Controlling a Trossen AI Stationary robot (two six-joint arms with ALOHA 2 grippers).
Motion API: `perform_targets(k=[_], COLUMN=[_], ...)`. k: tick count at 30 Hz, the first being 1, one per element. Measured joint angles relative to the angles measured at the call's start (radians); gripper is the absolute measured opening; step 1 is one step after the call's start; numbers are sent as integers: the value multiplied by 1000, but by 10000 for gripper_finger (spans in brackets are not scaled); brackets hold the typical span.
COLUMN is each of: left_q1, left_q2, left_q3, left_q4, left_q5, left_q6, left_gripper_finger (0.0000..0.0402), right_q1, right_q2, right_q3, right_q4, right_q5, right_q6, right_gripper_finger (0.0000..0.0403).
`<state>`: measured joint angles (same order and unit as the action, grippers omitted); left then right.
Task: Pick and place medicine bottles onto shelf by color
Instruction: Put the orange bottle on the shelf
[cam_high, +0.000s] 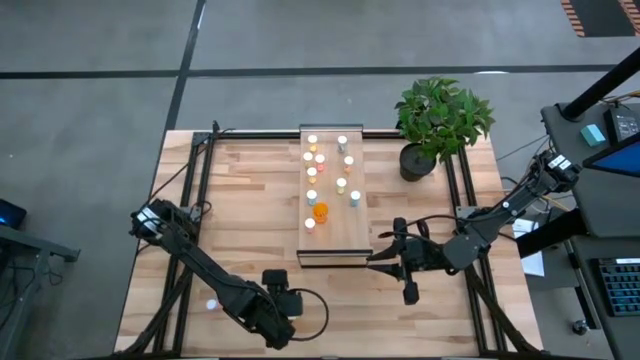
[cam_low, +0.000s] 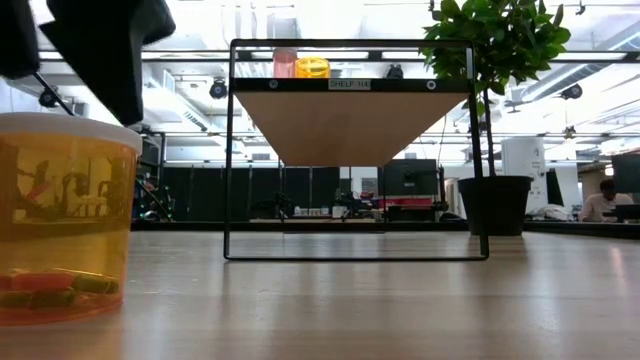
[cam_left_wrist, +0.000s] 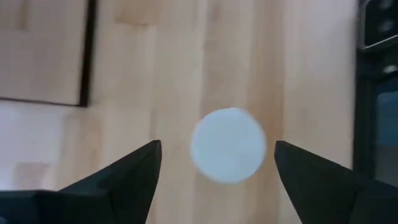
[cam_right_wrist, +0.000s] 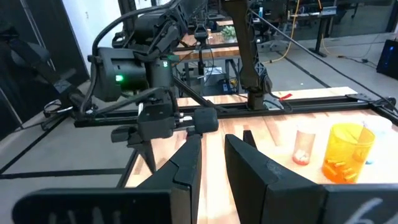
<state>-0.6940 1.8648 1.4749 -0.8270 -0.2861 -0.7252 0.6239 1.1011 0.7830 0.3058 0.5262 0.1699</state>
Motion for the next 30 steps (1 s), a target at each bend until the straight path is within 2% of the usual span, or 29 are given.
perform_targets(k=[3,17,30], left_q1=[-2,-2,-2], left_q2=[0,0,0], left_q3=[-20,-101,-107], left_q4=[79,139,139], left_q5=[23,20,20], left_q6=[-1,-2,-2], left_gripper_finger=[294,292,213], right_q1=[0,0,0], right_q2=[0,0,0], right_q3=[0,0,0], right_q4=[-5,-11,-11], right_q5=[0,0,24], right_q6=[16,39,20], right_gripper_finger=[61,61,61])
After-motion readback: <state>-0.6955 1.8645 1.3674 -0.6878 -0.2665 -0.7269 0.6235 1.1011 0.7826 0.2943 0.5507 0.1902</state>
